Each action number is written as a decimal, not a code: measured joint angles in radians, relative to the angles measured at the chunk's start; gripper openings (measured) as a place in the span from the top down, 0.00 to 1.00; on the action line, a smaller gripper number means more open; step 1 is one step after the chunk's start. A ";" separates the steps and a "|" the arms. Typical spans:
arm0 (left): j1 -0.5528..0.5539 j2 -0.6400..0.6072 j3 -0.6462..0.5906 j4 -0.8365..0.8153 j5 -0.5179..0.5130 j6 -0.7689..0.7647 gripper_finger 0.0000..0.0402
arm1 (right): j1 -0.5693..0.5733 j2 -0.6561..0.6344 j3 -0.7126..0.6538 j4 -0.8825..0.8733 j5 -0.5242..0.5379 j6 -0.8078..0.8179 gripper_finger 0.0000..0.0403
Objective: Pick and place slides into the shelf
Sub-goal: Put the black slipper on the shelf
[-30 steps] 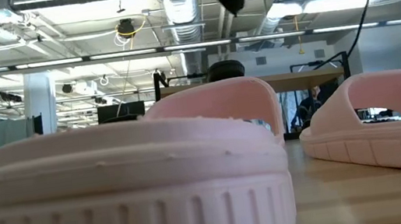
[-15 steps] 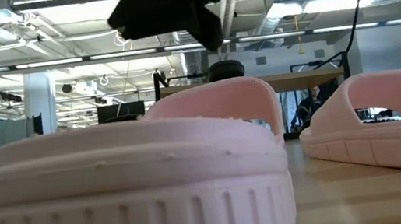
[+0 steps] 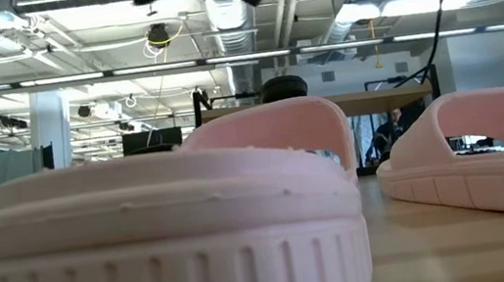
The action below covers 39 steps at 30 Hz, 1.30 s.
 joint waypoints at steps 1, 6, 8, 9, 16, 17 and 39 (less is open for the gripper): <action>0.000 -0.012 0.000 0.000 0.000 -0.004 0.62 | 0.001 0.032 0.045 -0.023 0.000 -0.004 0.84; 0.000 -0.061 0.000 0.000 0.001 -0.028 0.62 | 0.010 0.196 0.275 -0.202 0.009 0.025 0.84; 0.000 -0.083 0.000 0.000 0.001 -0.035 0.62 | 0.010 0.262 0.360 -0.293 0.013 0.060 0.84; 0.000 -0.093 0.001 0.000 0.000 -0.036 0.62 | 0.010 0.291 0.401 -0.334 0.014 0.077 0.84; 0.000 -0.115 -0.002 0.000 0.001 -0.059 0.62 | 0.021 0.403 0.543 -0.487 0.022 0.141 0.84; 0.000 -0.117 -0.004 0.000 0.000 -0.060 0.62 | 0.022 0.401 0.539 -0.484 0.022 0.152 0.84; 0.000 -0.117 -0.006 0.000 -0.005 -0.056 0.62 | 0.000 0.402 0.537 -0.554 -0.004 0.188 0.44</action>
